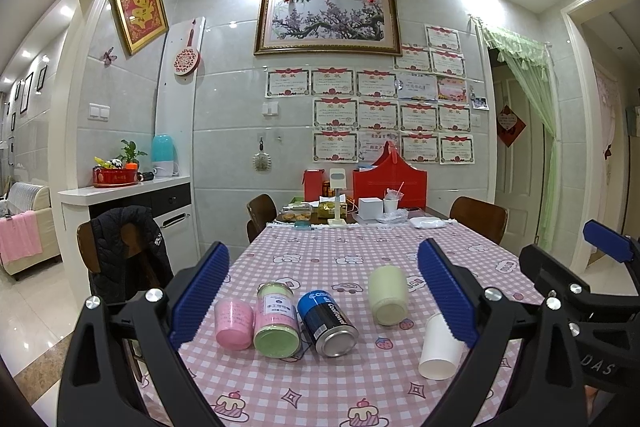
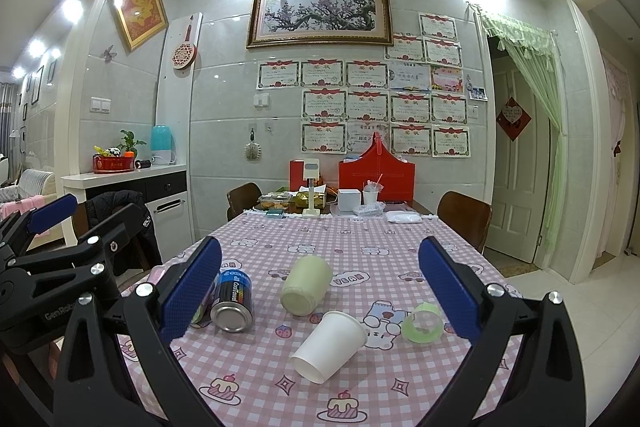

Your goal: Flip cup upside down

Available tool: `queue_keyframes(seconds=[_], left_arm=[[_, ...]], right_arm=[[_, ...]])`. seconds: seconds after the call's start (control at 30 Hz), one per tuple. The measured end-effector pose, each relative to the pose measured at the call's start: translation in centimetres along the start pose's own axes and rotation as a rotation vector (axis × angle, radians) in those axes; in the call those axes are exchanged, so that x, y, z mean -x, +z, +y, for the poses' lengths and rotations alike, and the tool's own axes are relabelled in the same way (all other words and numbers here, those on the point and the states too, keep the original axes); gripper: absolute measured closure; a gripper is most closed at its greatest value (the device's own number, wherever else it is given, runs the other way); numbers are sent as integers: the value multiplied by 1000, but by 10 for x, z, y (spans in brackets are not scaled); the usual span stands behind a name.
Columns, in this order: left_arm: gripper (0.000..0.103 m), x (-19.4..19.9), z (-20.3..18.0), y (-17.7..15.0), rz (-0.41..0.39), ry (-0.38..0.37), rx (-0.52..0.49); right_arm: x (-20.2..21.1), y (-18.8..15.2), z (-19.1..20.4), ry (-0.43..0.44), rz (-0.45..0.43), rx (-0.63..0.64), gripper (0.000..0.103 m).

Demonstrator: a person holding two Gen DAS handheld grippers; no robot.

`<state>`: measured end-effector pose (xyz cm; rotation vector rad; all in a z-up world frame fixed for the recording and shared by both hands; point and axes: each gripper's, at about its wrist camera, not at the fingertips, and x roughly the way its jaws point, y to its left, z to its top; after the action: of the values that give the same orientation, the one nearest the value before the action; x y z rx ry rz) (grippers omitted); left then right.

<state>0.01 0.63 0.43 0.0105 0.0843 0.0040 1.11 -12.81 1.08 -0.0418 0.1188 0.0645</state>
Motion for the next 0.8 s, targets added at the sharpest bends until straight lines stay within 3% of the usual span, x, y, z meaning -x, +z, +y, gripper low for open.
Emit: queue_keyframes(seconds=[0.8], left_arm=[[9,-5,2,-4,6,6,0]], right_arm=[[-4,-1,5,1,7,3,8]])
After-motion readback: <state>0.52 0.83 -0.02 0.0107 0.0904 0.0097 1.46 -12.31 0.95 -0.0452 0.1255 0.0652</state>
